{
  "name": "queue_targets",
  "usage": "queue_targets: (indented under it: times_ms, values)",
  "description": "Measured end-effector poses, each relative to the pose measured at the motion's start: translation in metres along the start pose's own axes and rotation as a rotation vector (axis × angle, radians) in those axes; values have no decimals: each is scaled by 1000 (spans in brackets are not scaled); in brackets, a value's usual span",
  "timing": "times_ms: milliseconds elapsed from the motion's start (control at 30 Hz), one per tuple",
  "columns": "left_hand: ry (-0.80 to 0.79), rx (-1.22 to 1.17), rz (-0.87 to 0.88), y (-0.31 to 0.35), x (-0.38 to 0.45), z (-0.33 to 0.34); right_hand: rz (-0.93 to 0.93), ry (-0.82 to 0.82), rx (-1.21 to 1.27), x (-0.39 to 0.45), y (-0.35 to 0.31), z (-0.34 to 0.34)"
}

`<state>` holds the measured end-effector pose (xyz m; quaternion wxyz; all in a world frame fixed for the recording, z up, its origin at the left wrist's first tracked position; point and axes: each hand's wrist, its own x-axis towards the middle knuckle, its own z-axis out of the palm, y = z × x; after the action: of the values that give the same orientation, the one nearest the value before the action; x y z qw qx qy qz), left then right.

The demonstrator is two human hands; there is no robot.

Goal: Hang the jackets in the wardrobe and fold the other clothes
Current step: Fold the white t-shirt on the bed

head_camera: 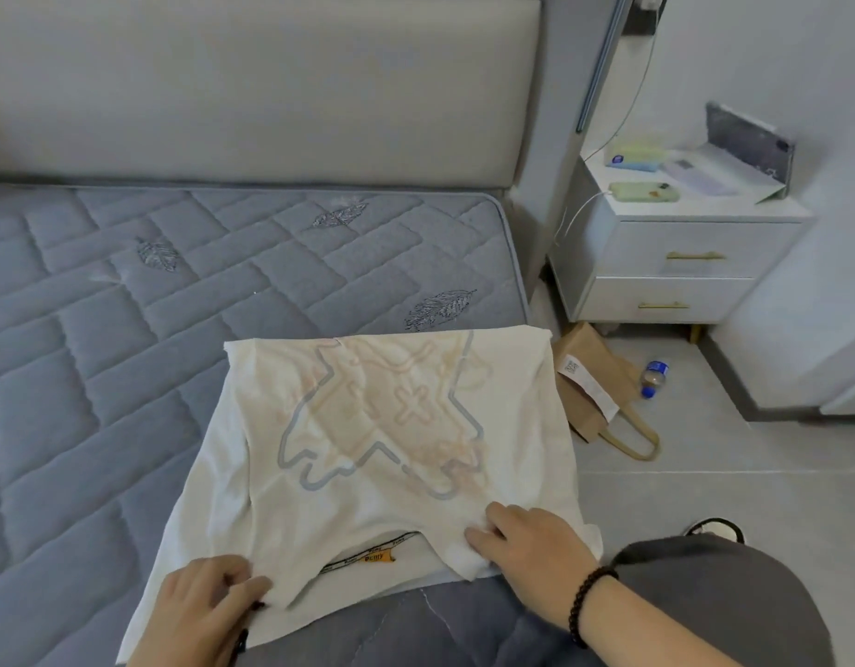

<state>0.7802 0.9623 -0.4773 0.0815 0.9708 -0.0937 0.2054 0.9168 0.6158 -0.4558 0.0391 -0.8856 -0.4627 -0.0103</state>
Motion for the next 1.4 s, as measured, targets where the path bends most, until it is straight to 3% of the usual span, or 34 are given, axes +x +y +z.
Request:
queue_targets:
  times_ms: [100, 167, 233, 333, 433, 533, 600, 700, 767, 833, 900, 1000, 1067, 1133, 1267, 1400]
  values:
    - [49, -47, -125, 22, -7, -6, 127, 2, 207, -17, -7, 10]
    - [60, -124, -246, 41, -7, -7, 319, -16, 389, -25, -3, 11]
    - [39, -197, -304, 62, 2, -6, 508, 96, 533, -26, 5, 9]
    - [-59, -205, -236, 99, 30, 11, 827, 308, 765, -19, 21, 5]
    - [-169, -155, -120, 133, 66, 36, 1134, 343, 1139, -10, 40, 7]
    - [-221, -175, 24, 150, 94, 54, 1243, 345, 1598, 0, 54, 7]
    - [-282, -240, 72, 151, 99, 59, 1240, 316, 1574, 5, 59, 4]
    - [-368, -449, 84, 147, 95, 57, 1421, 474, 1370, 2, 64, 2]
    - [-457, -577, -17, 143, 89, 51, 1507, 518, 1230, -8, 66, 4]
    - [-493, -691, -158, 137, 86, 44, 1498, 441, 1130, -16, 66, 8]
    - [-305, -776, -369, 121, 92, 37, 1464, 352, 1066, -19, 65, 13]
    - [103, -580, -864, 60, 111, 31, 1428, 265, 1023, -13, 64, 19]
    - [149, -426, -1134, 15, 120, 28, 1431, 229, 1012, -6, 65, 21]
    - [82, -345, -1314, -12, 121, 29, 1430, 170, 983, 3, 64, 21]
    - [25, -392, -1332, -22, 108, 34, 1445, 132, 955, 24, 60, 18]
    - [200, -442, -1308, -17, 90, 28, 1484, 53, 968, 37, 62, 12]
